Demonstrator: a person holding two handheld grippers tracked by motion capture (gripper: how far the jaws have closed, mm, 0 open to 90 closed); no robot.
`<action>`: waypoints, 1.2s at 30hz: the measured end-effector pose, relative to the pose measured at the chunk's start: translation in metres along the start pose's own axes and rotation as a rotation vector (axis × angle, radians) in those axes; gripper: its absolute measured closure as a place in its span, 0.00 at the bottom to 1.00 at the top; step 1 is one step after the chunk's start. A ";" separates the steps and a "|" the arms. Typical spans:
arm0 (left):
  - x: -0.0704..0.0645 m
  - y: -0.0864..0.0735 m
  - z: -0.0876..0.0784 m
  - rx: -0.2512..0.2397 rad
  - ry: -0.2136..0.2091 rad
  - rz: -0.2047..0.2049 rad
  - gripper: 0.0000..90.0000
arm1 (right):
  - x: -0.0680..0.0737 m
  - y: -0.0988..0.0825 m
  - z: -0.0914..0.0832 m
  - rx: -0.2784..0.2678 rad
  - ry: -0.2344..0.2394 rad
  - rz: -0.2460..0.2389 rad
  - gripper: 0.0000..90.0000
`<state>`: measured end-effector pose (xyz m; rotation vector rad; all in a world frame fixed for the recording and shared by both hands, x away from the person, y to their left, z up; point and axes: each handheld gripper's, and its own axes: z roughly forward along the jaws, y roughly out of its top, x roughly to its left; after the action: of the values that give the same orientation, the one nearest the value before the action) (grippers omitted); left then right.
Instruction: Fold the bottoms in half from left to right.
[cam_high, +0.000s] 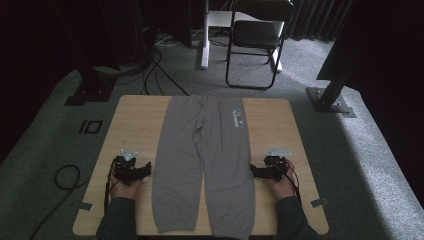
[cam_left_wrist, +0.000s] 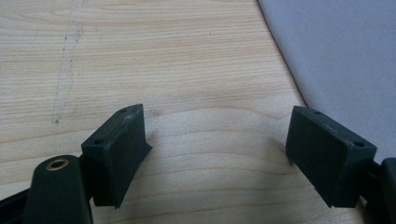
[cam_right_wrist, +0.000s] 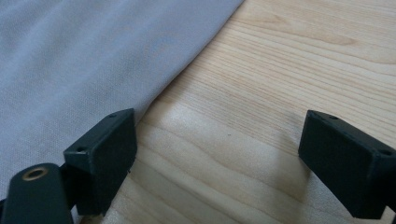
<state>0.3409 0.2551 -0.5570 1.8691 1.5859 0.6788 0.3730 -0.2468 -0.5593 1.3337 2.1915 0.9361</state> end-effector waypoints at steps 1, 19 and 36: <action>0.000 0.000 0.000 0.000 0.000 0.000 0.23 | 0.000 0.000 0.000 0.000 0.000 0.000 0.12; 0.000 0.000 0.000 -0.001 0.003 -0.002 0.24 | 0.000 0.000 0.000 0.000 0.000 0.000 0.12; -0.024 0.002 -0.031 -0.019 -0.159 -0.016 0.47 | 0.000 0.000 0.000 0.000 -0.001 0.002 0.12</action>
<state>0.3166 0.2345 -0.5345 1.8463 1.4868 0.5221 0.3729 -0.2467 -0.5592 1.3360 2.1898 0.9357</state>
